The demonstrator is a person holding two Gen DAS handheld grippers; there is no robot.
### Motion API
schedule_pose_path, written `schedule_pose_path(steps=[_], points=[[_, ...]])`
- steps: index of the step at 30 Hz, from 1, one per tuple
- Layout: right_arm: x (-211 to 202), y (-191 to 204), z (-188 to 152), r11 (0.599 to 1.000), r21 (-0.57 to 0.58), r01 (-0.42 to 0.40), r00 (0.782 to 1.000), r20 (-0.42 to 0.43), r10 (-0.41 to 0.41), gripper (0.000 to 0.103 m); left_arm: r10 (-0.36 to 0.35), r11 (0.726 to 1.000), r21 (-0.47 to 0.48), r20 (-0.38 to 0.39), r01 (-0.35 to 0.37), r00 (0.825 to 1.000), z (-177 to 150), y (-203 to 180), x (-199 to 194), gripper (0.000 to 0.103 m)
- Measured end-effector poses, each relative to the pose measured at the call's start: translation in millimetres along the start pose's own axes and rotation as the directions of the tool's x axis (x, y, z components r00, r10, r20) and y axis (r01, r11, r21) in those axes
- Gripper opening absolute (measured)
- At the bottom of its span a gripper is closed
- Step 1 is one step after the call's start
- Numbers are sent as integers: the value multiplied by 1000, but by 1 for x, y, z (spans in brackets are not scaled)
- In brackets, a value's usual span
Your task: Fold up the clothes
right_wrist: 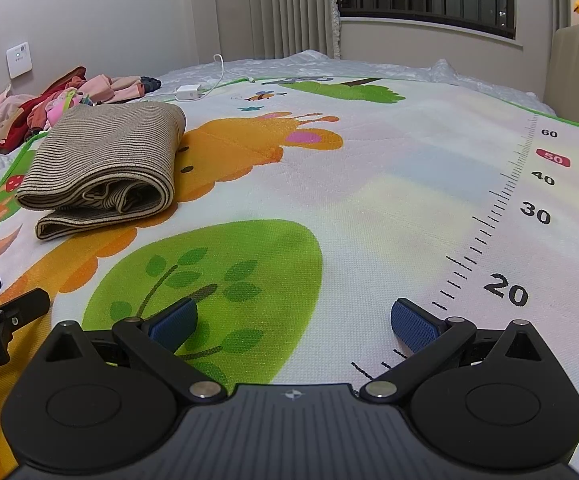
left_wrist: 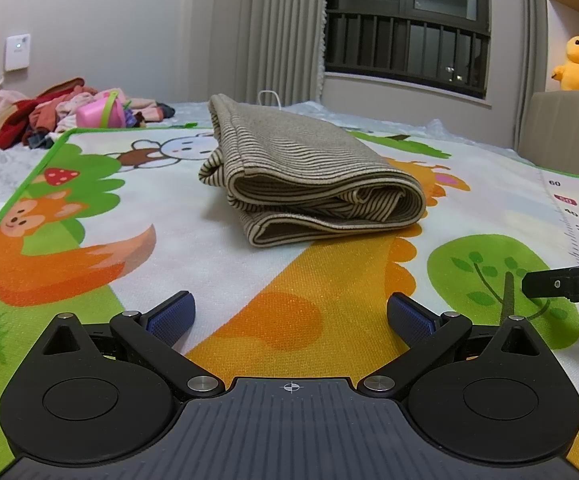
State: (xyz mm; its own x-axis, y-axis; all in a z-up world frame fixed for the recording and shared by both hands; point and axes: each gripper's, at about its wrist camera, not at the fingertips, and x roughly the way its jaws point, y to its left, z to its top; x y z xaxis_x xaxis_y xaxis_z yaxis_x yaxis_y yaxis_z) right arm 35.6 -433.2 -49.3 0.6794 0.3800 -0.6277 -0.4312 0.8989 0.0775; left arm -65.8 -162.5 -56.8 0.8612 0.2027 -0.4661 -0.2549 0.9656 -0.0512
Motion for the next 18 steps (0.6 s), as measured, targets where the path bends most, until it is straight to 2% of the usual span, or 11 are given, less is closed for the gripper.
schedule_pose_path(steps=[18], points=[[0,-2,0,1000,3,-6,1000,0,6,103,0,1000,-1,6,0,1000,0,1,0,103]])
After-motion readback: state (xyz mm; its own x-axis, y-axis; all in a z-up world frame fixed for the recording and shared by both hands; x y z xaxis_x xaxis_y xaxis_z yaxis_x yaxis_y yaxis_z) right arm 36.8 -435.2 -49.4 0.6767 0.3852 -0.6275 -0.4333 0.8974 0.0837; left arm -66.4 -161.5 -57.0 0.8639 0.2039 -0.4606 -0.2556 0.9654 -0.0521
